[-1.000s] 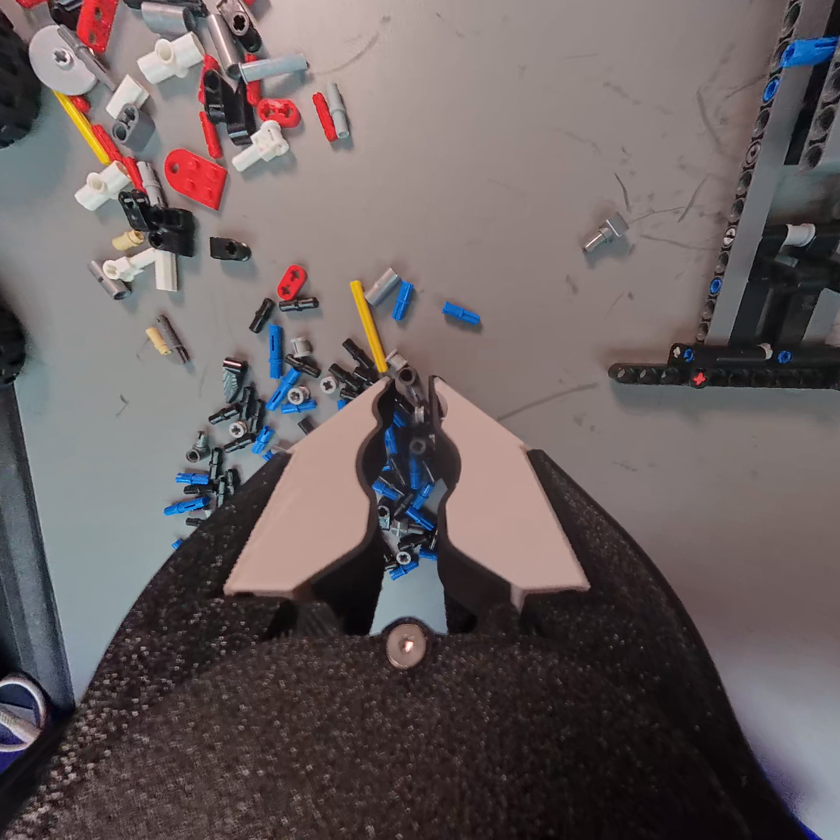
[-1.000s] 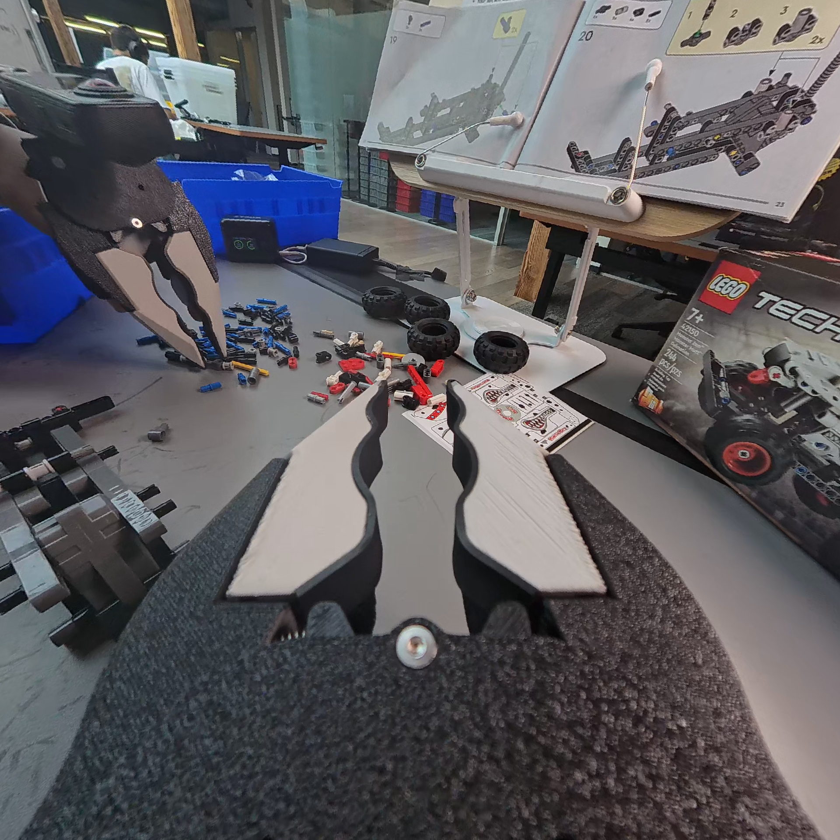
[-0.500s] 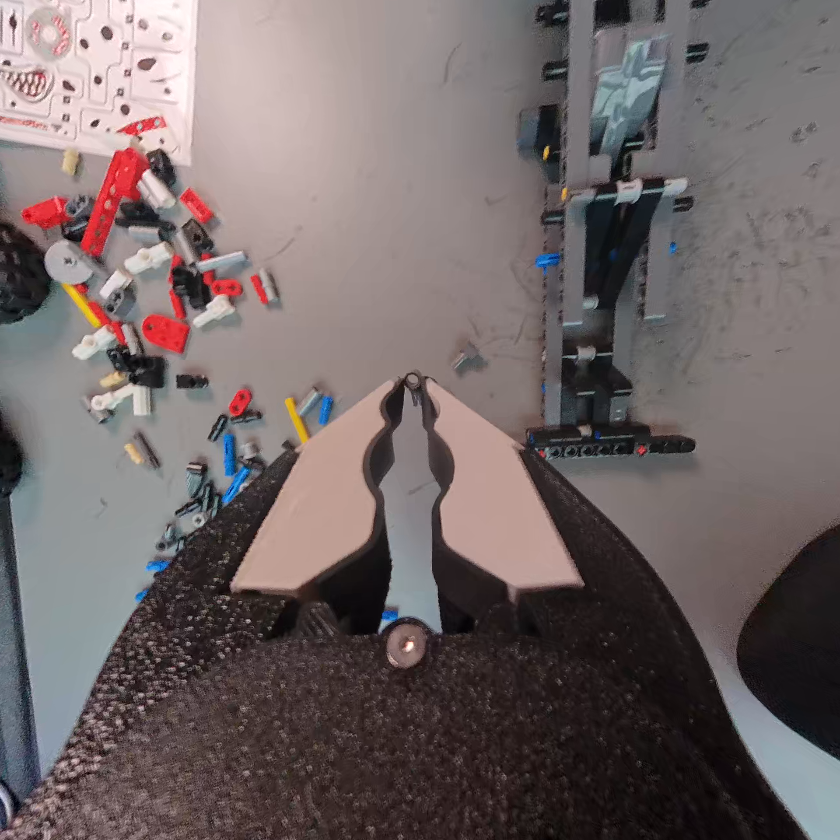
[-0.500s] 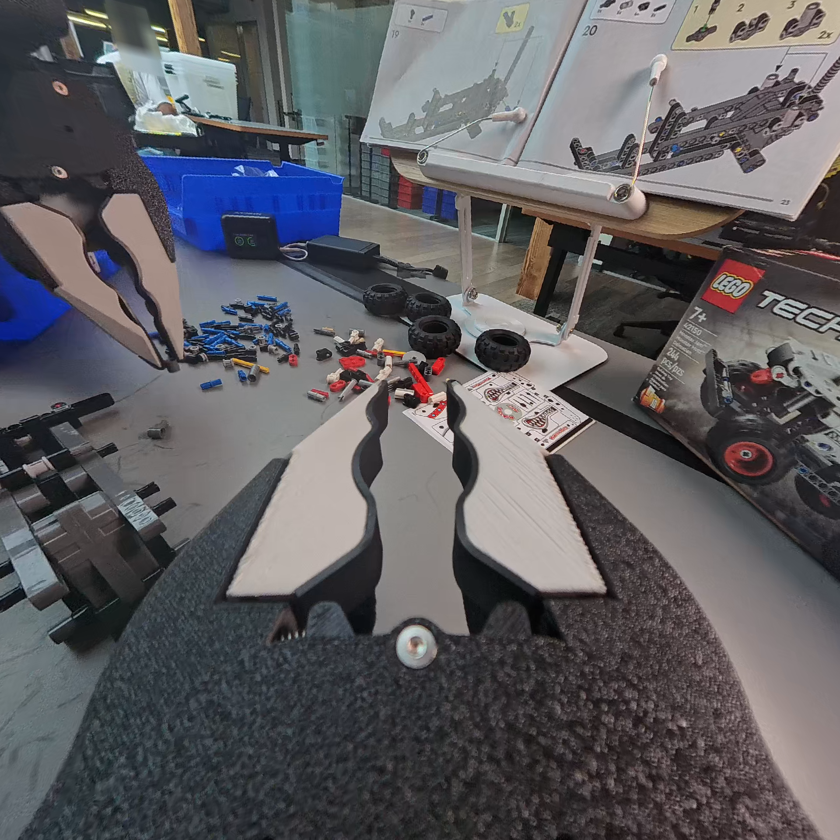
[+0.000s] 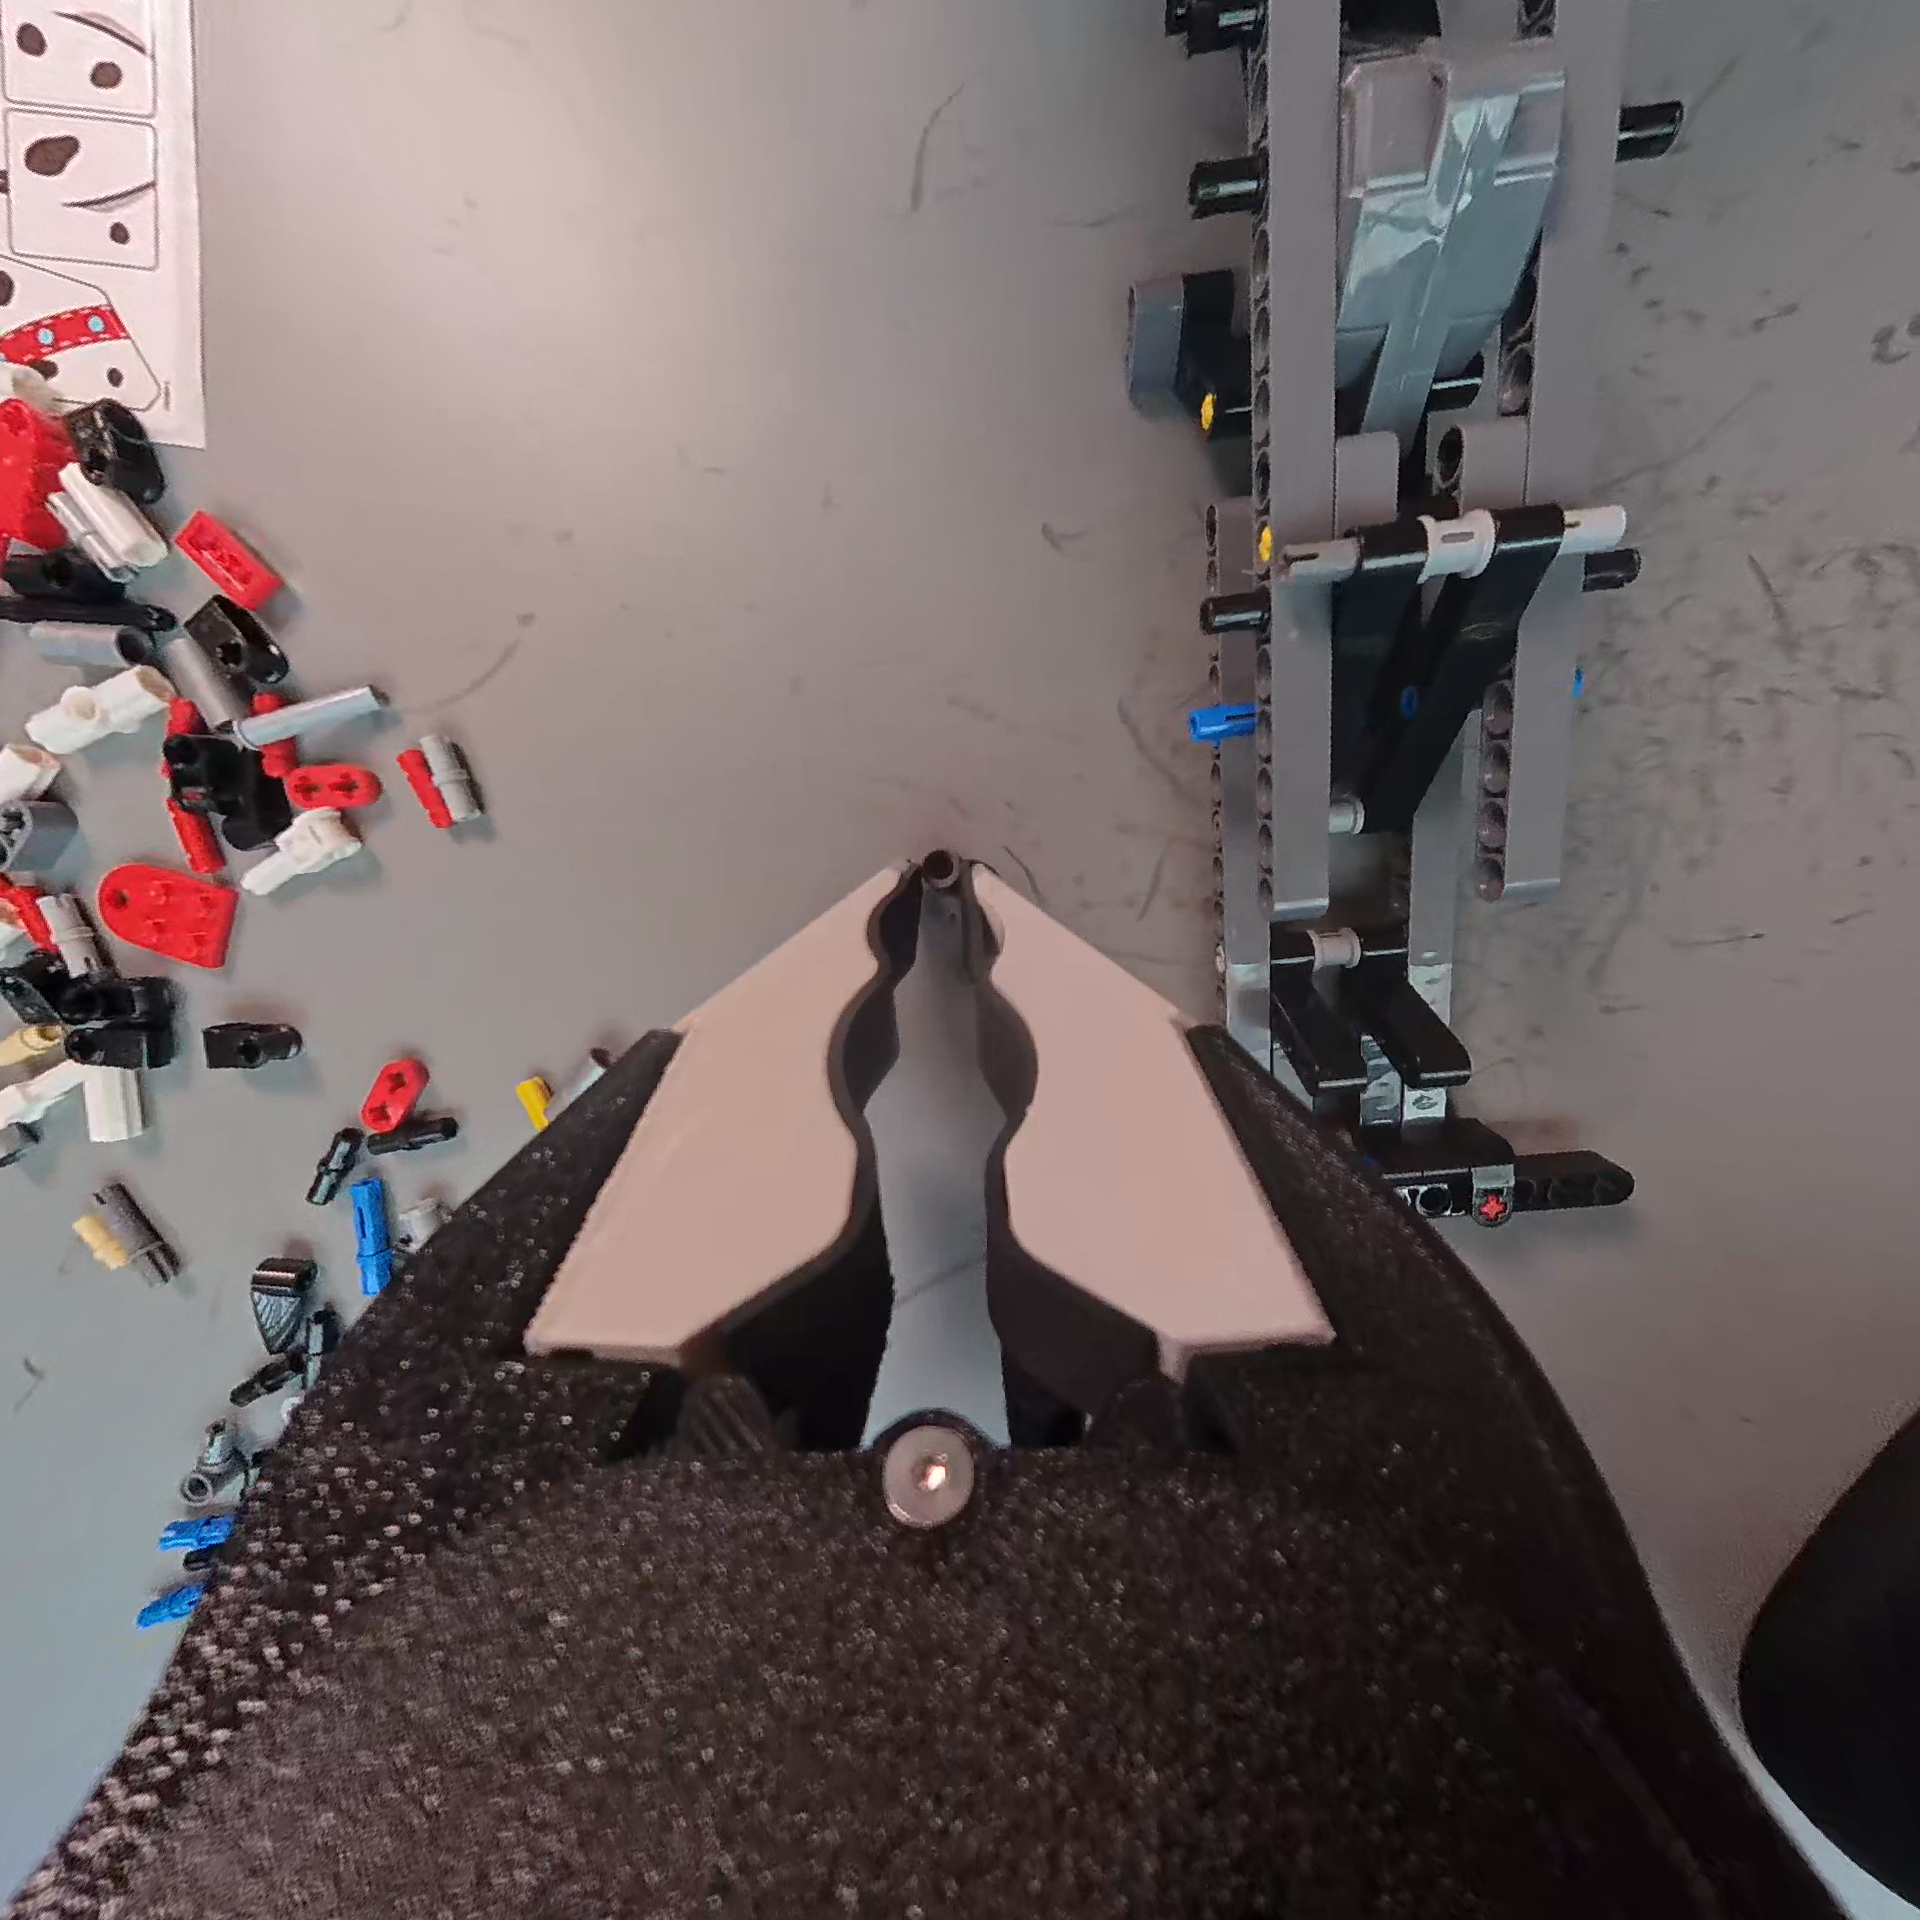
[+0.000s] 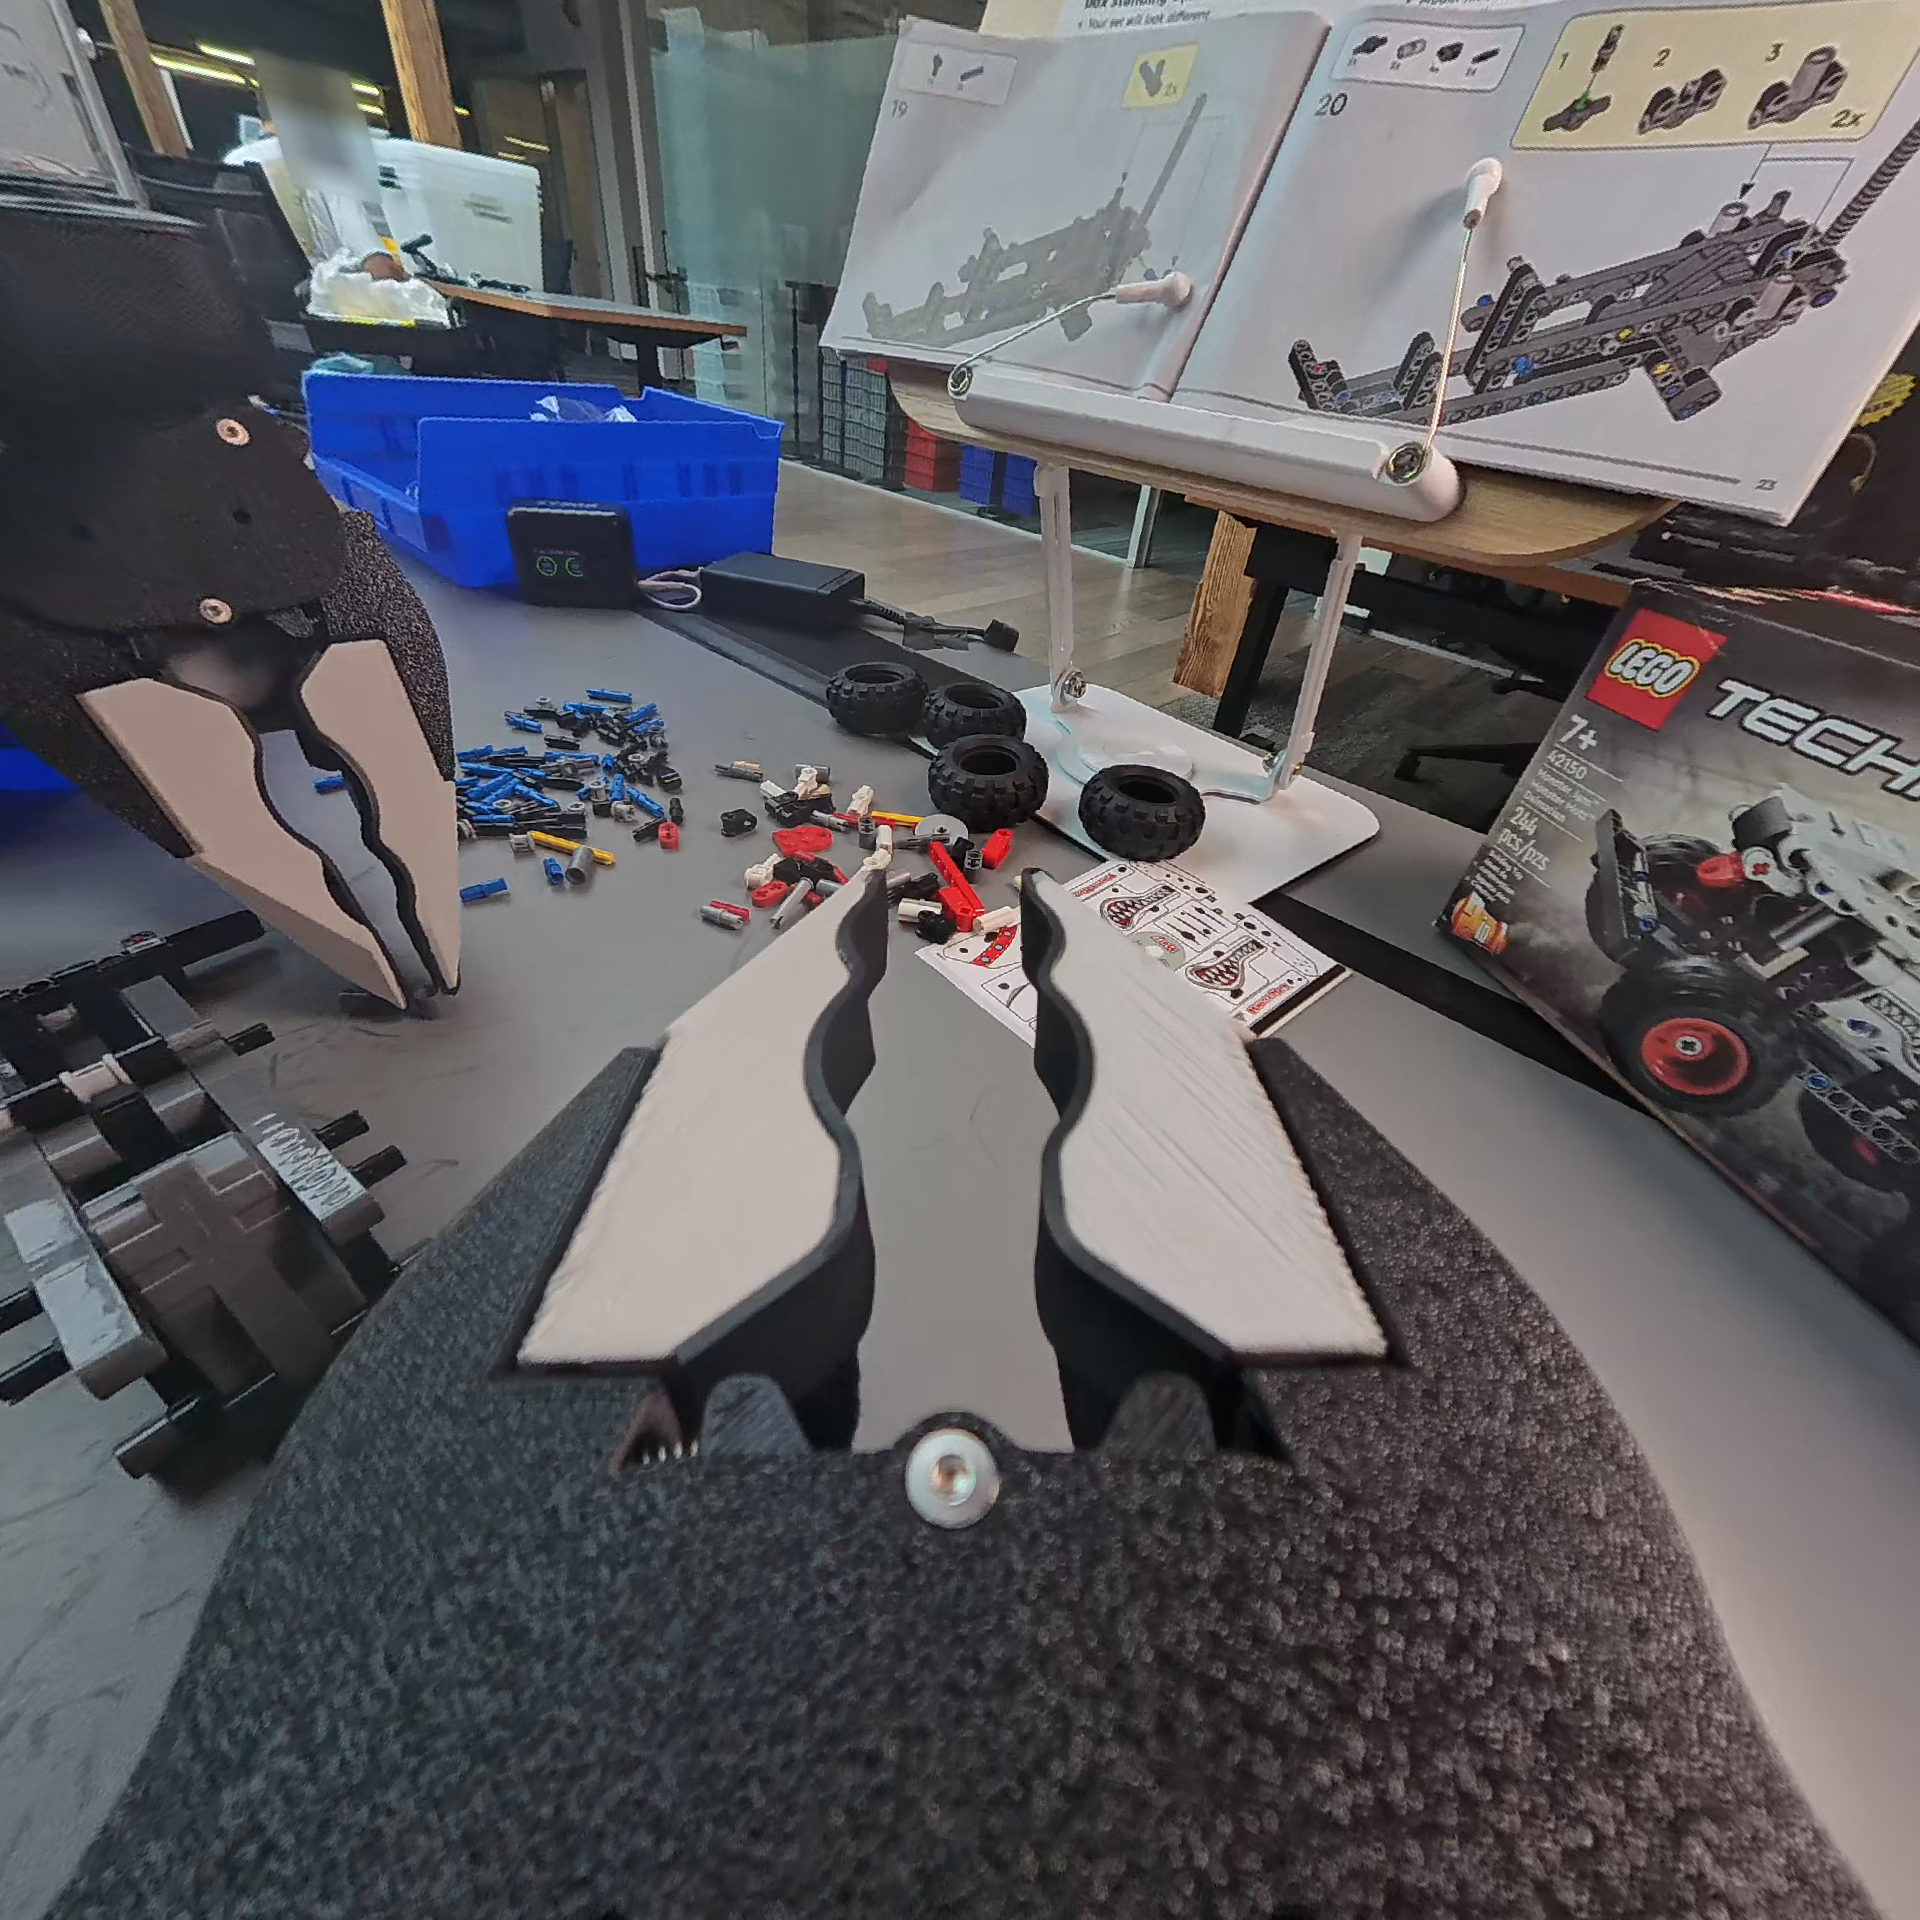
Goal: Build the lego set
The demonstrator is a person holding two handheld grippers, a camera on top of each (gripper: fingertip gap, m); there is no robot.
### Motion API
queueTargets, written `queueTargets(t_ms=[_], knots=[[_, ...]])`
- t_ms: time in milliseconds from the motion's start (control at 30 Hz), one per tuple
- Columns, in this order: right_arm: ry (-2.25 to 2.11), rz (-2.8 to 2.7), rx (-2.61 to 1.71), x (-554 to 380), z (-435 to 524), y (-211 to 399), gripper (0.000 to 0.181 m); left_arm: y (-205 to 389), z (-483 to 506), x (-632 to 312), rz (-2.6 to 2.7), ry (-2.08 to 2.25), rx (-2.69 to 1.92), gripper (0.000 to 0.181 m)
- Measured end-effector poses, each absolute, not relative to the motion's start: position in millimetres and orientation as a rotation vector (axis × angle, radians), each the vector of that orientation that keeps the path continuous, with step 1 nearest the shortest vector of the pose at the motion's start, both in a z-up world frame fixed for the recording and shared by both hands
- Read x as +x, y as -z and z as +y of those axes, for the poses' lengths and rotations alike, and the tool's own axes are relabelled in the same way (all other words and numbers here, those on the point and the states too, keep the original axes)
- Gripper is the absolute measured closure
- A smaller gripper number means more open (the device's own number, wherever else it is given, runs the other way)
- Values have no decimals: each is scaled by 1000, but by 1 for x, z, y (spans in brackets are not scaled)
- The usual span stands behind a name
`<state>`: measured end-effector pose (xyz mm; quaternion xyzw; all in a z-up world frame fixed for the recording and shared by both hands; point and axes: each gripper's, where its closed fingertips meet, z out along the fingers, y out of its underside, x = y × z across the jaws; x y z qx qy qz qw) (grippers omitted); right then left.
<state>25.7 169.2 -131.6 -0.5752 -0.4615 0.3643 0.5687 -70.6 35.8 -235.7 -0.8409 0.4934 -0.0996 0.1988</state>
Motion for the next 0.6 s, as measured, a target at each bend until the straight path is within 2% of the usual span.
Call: queueTargets(t_ms=[333,600], knots=[[-856,-1088,-1334,23,165,130,157,232,35,-72,1395,252,-2338,164],[-867,-1081,-1332,23,164,128,157,174,63,-119,1168,86,-2289,161]])
